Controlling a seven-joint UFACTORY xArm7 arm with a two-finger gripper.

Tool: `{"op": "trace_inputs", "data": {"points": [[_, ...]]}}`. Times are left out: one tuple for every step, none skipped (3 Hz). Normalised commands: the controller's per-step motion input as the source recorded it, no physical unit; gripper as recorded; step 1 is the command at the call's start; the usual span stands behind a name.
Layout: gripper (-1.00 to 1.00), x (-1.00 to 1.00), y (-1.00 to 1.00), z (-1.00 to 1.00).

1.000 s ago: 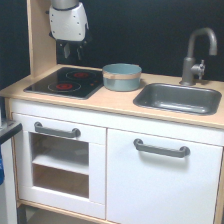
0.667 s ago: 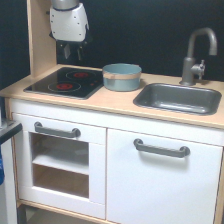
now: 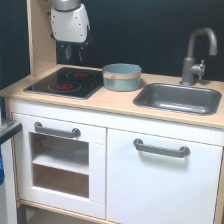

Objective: Place the pot in the sink

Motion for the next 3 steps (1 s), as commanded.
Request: {"op": "trace_inputs", "data": {"points": [[1.0, 0.09, -0.09, -0.11], [1.0, 0.1, -0.08, -0.12], [1.0, 0.1, -0.1, -0.1]]}}
